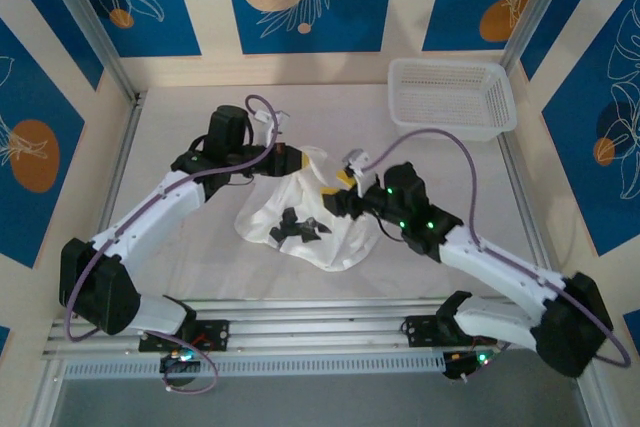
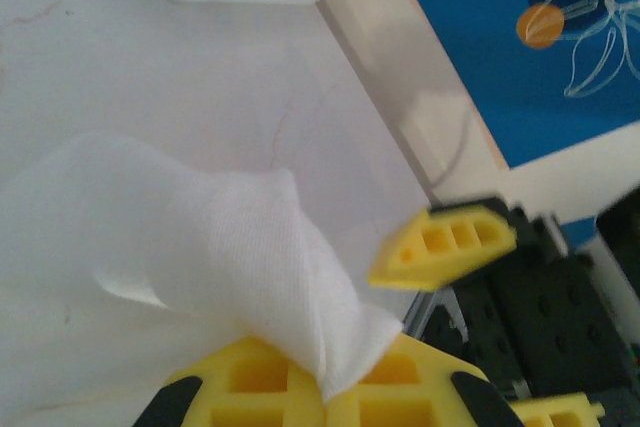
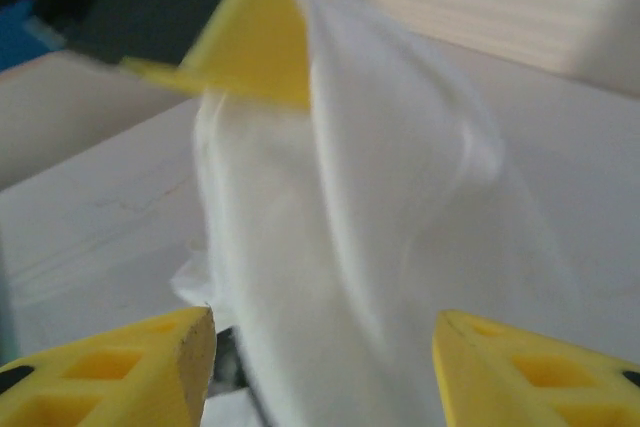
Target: Fold the inside-out t-shirt
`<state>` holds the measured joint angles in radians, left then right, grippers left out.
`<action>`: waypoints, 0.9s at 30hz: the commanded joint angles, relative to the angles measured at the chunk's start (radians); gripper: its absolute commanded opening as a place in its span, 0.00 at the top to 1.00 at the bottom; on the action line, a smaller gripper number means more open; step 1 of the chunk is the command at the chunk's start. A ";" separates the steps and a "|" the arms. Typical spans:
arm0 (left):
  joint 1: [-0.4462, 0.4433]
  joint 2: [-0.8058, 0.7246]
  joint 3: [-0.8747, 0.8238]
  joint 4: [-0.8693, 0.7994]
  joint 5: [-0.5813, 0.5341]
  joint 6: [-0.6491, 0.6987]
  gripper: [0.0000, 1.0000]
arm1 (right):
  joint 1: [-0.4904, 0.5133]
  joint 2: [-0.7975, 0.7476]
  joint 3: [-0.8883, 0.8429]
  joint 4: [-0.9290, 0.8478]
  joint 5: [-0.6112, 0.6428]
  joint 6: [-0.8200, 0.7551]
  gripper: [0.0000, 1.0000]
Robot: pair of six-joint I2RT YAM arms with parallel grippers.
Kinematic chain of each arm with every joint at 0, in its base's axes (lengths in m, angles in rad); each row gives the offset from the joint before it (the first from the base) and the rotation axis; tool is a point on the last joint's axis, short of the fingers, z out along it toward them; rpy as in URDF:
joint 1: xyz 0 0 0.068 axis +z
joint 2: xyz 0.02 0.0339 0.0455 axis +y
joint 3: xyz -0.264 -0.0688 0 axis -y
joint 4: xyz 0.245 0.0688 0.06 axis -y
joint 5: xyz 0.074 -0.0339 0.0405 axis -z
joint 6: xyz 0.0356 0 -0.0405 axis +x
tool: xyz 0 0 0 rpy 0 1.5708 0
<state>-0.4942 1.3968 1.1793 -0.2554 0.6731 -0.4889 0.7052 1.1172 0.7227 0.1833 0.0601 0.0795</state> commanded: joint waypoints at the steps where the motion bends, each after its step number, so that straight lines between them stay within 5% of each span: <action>1: -0.033 -0.024 0.034 -0.065 0.026 0.070 1.00 | 0.001 0.119 0.092 0.067 0.064 -0.107 0.45; 7: -0.038 -0.057 0.028 -0.104 -0.021 0.102 1.00 | -0.003 0.288 0.203 0.035 -0.033 -0.049 0.73; 11: -0.029 -0.088 0.024 -0.169 -0.165 0.129 1.00 | -0.003 0.272 0.200 -0.034 -0.081 0.012 0.98; 16: 0.031 -0.083 -0.009 -0.267 -0.476 0.199 1.00 | -0.019 0.102 0.103 -0.038 -0.296 0.169 1.00; 19: 0.056 -0.043 -0.043 -0.231 -0.509 0.231 1.00 | -0.036 0.024 0.031 0.039 -0.428 0.283 1.00; 22: 0.062 0.010 -0.054 -0.190 -0.496 0.225 0.91 | -0.048 0.000 0.006 0.059 -0.451 0.345 1.00; 27: 0.062 0.007 -0.049 -0.162 -0.480 0.207 0.53 | -0.065 0.015 0.014 0.078 -0.400 0.428 1.00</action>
<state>-0.4477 1.4212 1.1358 -0.4343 0.2714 -0.2829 0.6495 1.1545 0.7284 0.2180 -0.3099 0.4110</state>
